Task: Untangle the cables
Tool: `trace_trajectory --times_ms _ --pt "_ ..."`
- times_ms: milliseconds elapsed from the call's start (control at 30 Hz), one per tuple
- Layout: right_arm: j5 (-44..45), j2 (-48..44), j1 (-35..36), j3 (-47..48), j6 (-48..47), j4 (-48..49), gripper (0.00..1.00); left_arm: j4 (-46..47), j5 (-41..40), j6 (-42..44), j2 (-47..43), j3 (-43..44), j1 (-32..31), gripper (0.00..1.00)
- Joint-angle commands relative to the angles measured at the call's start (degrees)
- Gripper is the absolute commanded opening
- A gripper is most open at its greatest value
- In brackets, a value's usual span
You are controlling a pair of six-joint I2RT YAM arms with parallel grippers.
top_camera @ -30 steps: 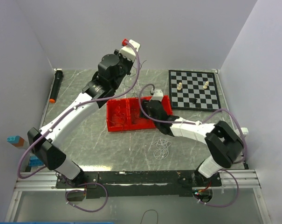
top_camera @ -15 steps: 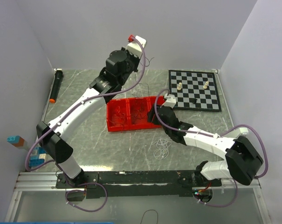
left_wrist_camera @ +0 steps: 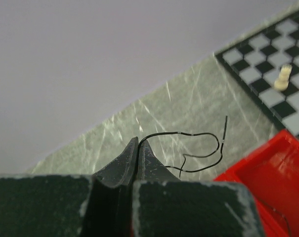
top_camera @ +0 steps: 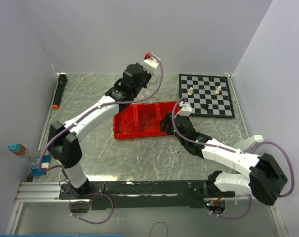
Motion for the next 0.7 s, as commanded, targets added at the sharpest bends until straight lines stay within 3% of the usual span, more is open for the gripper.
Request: trace_trajectory --times_ms 0,133,300,667 --pt "1.16 -6.20 -1.40 -2.25 -0.02 2.08 0.62 3.05 -0.06 1.15 -1.82 -6.36 -0.07 0.01" --pt "-0.87 -8.14 -2.90 -3.32 -0.55 4.28 0.62 4.29 -0.07 2.39 -2.60 -10.06 0.11 0.01" --pt "-1.66 -4.19 -4.13 0.28 0.15 2.00 0.56 3.15 1.34 2.92 -5.32 -13.40 0.20 0.01" --pt "-2.80 -2.16 -4.83 0.29 2.44 1.91 0.45 2.97 4.68 12.50 -8.32 -23.16 -0.33 0.01"
